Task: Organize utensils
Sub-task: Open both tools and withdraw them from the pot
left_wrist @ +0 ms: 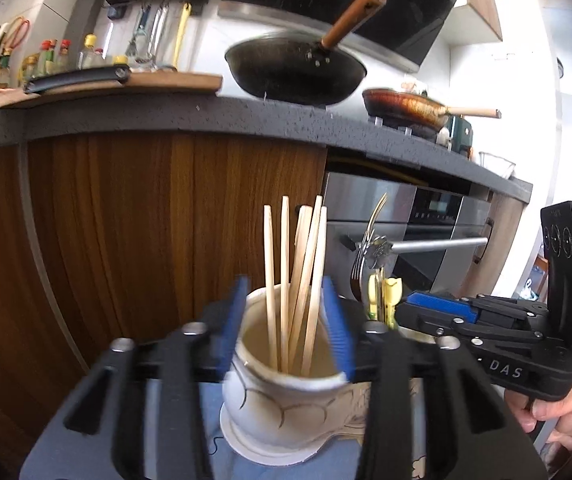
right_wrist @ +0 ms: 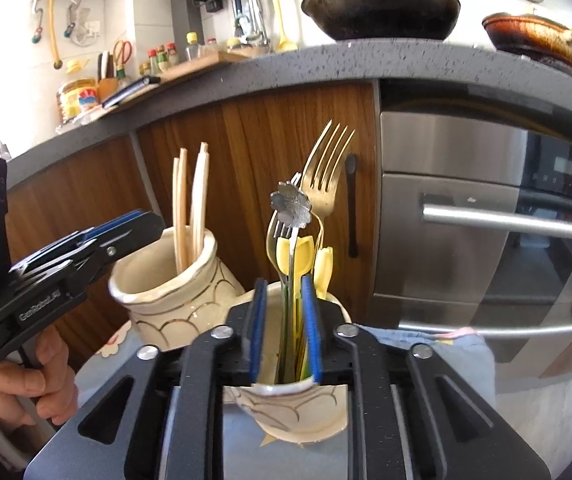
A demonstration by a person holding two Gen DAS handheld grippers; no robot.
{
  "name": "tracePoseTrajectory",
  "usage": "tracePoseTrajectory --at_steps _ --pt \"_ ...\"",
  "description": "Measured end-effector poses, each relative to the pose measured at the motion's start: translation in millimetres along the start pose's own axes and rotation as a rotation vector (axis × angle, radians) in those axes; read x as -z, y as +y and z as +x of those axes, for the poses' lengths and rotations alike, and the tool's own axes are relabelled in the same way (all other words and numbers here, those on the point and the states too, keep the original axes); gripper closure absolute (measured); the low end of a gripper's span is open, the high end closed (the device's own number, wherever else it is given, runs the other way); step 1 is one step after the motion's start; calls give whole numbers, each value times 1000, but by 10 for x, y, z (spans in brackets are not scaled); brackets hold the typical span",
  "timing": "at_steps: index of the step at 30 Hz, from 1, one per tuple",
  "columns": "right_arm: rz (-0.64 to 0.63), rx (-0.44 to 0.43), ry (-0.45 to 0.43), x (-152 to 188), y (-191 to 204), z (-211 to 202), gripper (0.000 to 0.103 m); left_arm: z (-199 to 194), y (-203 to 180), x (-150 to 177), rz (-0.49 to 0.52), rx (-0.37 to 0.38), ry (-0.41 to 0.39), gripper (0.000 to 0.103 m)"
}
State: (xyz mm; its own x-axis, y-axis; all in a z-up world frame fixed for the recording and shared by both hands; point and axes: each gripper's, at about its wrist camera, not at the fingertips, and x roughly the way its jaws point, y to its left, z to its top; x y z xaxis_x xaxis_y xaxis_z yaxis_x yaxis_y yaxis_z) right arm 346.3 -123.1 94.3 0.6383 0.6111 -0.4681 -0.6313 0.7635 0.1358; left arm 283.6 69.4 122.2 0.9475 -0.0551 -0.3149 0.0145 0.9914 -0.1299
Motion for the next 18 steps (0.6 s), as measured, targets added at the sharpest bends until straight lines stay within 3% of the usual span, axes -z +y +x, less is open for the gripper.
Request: tracePoseTrajectory --at_steps 5,12,14,18 --pt "-33 25 -55 103 55 -240 65 -215 5 117 6 0 -20 58" --pt "-87 70 -161 355 174 -596 36 -526 -71 342 39 -19 -94 19" --pt "-88 70 -189 446 191 -669 26 -577 -113 395 56 -20 -106 12" --pt "-78 89 -236 630 202 -767 20 -715 -217 518 82 -33 -160 5"
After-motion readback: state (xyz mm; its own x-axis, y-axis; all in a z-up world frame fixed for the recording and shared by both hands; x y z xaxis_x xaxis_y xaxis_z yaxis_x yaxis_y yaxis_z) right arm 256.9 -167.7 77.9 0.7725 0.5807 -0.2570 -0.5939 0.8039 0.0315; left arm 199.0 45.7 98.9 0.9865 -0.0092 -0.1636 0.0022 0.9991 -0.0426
